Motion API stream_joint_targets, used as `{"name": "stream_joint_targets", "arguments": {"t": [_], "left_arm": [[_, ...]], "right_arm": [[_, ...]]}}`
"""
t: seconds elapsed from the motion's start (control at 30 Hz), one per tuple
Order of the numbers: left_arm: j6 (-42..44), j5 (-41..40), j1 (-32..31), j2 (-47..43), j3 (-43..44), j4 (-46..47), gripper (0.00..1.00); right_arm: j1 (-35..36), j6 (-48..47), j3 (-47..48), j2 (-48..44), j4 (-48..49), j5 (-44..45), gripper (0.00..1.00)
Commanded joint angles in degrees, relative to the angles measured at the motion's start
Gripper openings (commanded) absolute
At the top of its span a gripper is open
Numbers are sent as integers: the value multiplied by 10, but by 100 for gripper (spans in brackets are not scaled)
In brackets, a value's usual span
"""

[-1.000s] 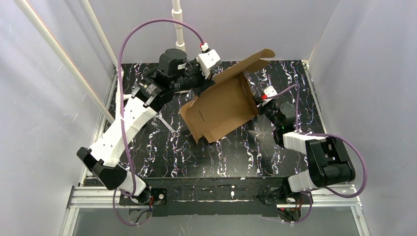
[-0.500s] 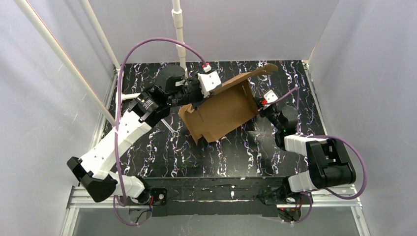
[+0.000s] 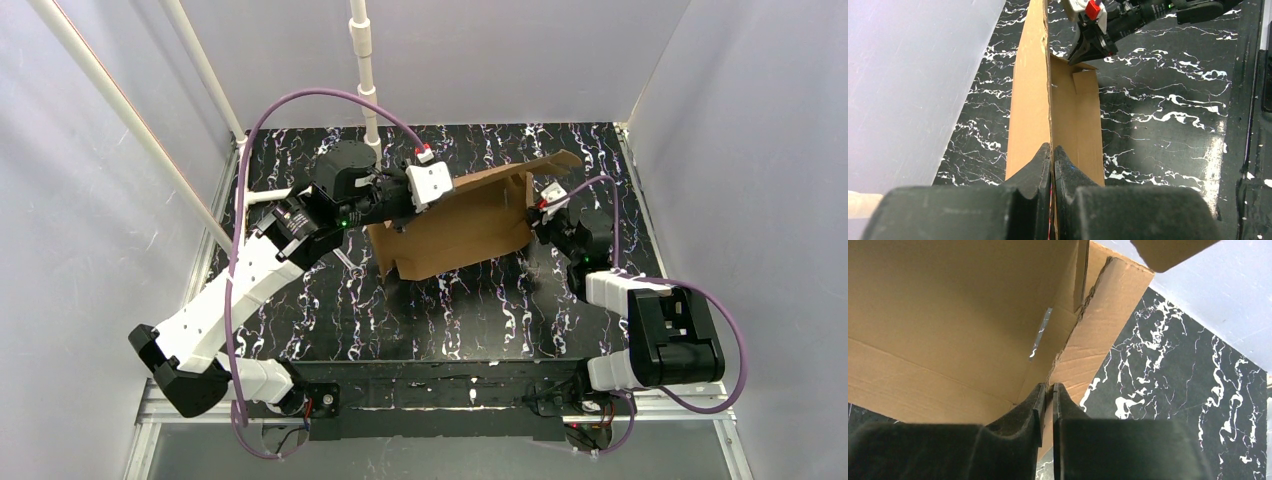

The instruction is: Fold the paper box

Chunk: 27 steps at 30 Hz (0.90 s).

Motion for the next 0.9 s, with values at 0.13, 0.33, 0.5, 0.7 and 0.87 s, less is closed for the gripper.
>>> {"name": "stream_joint_targets", "arguments": {"t": [0.13,0.33,0.5,0.7,0.87], "left_arm": [[46,12,-22,-27,11,48,0],[86,-25,-41,-32,21,47,0],[134,-88,-74,-36,20,48,0],[180,-132,-76,-23,34,74,0],[139,-164,-72,-12,50,81,0]], "right_arm": [[-22,50,45,-7,-62,-55,7],[-48,109,7,-14,36,-70,1],[-45,145,-5,-6,124,-85,1],[-41,142,28,39,173,-83,1],[-41,149,25,65,219,-102,1]]}}
